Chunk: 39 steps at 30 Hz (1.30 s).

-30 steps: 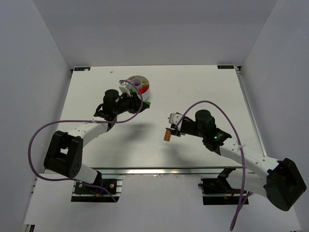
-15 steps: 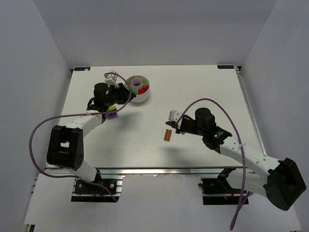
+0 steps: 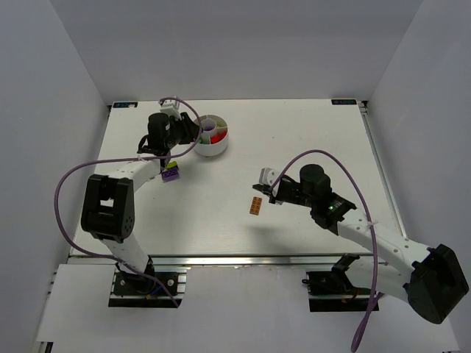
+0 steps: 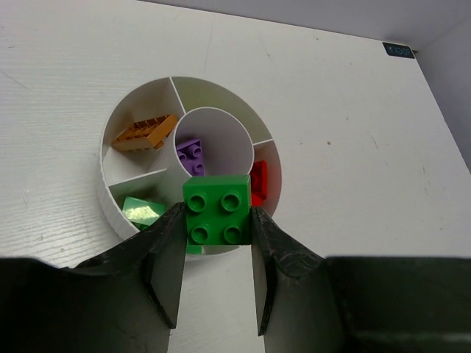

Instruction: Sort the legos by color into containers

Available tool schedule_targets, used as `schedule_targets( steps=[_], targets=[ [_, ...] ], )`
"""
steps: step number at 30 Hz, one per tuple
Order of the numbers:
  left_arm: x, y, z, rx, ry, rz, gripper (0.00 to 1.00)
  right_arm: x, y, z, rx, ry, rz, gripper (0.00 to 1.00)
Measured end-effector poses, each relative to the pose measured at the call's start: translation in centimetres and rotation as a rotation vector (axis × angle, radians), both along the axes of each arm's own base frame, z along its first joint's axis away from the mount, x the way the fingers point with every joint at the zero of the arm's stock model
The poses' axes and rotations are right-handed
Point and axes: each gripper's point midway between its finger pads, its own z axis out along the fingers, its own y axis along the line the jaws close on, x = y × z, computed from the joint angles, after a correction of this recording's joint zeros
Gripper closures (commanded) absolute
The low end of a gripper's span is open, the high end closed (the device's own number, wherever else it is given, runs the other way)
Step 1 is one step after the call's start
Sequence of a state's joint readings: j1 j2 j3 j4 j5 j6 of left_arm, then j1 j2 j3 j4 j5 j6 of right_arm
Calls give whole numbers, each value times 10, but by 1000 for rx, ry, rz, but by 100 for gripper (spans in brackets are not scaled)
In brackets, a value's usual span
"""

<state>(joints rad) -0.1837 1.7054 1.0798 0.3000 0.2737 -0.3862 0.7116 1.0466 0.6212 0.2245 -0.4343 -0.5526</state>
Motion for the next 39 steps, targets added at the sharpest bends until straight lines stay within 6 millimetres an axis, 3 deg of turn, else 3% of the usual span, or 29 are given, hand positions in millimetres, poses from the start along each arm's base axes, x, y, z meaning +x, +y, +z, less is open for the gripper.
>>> schedule_targets(
  steps=[12,17,24,29,39],
  targets=[
    [14,-1,-3,36,-122,-14,78,-1,0,1,3,-2,7,99],
    [18,-2,-12,44,-127,-21,74,-1,0,1,2,-3,7,98],
    [18,-2,-23,47,-118,-21,68,-1,0,1,1,-4,8,97],
    [18,-2,-23,46,-117,-21,57,-1,0,1,1,-4,8,95],
    [17,-1,-27,48,-102,-20,45,-1,0,1,1,-4,8,94]
  ],
)
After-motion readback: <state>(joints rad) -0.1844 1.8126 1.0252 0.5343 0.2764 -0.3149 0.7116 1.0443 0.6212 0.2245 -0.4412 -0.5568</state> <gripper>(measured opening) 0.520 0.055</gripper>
